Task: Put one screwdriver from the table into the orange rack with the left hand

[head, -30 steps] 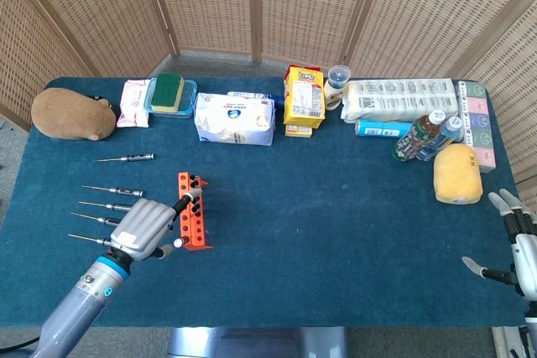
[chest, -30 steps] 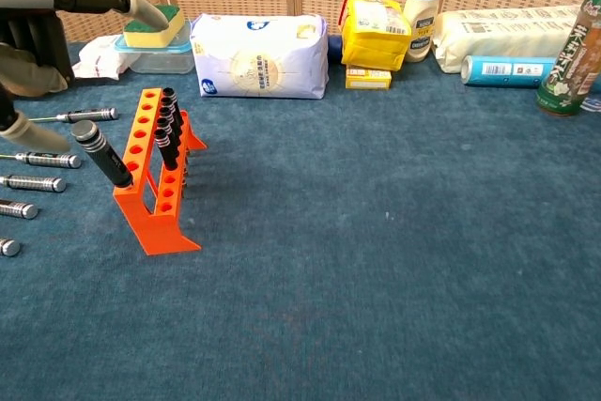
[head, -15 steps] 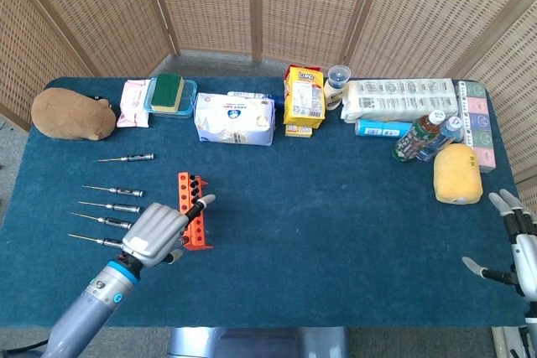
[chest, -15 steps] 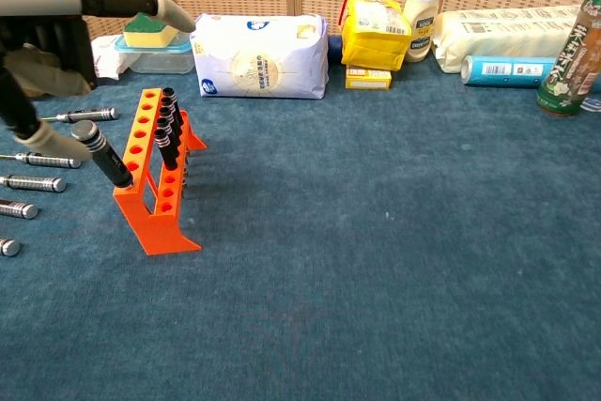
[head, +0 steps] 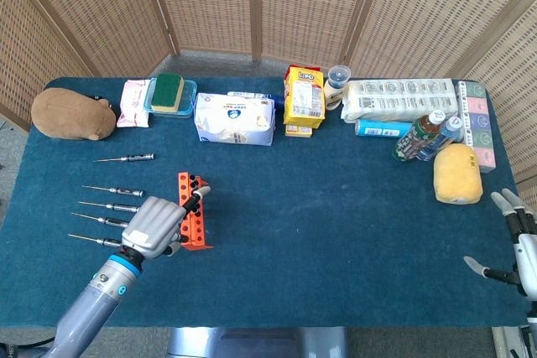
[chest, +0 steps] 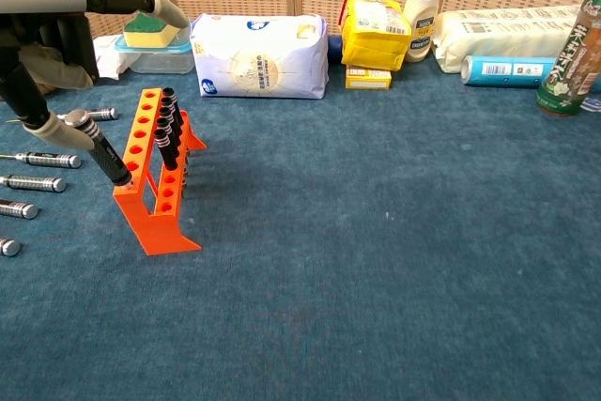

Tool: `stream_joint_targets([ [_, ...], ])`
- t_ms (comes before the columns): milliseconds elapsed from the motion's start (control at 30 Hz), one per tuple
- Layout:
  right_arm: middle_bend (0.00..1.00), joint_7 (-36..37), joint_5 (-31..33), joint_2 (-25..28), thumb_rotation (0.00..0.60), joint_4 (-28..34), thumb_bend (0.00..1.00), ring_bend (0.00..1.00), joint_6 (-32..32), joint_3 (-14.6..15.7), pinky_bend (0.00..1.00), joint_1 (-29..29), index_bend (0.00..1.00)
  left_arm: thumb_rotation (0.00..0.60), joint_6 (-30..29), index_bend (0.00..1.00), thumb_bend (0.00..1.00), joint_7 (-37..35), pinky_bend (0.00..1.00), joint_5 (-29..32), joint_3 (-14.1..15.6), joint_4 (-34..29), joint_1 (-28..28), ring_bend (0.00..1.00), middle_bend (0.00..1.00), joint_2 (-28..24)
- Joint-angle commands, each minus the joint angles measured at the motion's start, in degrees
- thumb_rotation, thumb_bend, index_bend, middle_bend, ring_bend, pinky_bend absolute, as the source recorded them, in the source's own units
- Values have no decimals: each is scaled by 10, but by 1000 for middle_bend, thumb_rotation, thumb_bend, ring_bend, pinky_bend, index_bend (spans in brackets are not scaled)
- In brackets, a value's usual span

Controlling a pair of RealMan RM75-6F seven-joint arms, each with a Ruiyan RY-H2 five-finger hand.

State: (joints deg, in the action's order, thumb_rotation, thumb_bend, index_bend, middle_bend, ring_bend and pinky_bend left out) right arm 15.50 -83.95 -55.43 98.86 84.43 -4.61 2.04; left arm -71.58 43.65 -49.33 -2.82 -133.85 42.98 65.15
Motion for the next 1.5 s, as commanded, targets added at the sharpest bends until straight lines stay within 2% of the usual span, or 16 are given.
stream_joint_targets([
  [33,19,-1,0,0,600,1,5,19,0,0,0,0,57,600,2,33,183,-6,988,2,-1,4,0,1000,1000,-3],
  [167,19,-3,2,-1,600,1,5,18,-2,0,0,1,57,600,6,32,183,-20,988,0,-2,7,-2,1000,1000,-11],
  [667,19,-3,0,-1,600,1,6,18,-1,0,0,1,57,600,8,32,184,-79,988,-79,4,-11,-30,1000,1000,-52],
  [933,19,-8,1,-3,600,1,6,18,-3,1,0,2,56,600,12,32,183,-118,988,-74,-25,19,-28,1000,1000,-49],
  [1100,19,-6,2,-3,600,0,5,18,-4,0,0,2,57,600,14,33,184,-128,988,-80,-26,28,-32,992,1000,-47],
  [1167,19,-5,2,-2,600,0,6,18,-3,0,0,2,56,600,11,31,184,-135,977,-90,-24,32,-38,953,992,-49],
  [1200,19,-4,2,-2,600,0,6,18,-2,0,0,1,56,600,9,21,183,-139,951,-96,-23,33,-42,898,956,-51],
  [1267,19,-4,1,-2,600,0,6,18,-2,0,0,1,57,600,7,5,177,-143,860,-104,-18,33,-49,730,788,-60],
  [1333,19,-5,1,-2,600,0,5,19,-1,0,0,1,57,600,3,0,154,-142,671,-113,0,27,-67,408,427,-90],
  [1400,19,-6,1,-2,600,0,6,19,-2,0,0,1,56,600,-4,0,127,-146,516,-131,10,28,-81,166,150,-108],
  [1433,19,-8,1,-3,600,0,6,19,-3,0,0,1,56,600,-15,0,111,-152,452,-151,19,34,-95,77,55,-119],
  [1500,19,-11,1,-4,600,1,6,18,-3,1,0,2,56,600,-37,0,90,-170,375,-196,35,56,-124,11,1,-129],
])
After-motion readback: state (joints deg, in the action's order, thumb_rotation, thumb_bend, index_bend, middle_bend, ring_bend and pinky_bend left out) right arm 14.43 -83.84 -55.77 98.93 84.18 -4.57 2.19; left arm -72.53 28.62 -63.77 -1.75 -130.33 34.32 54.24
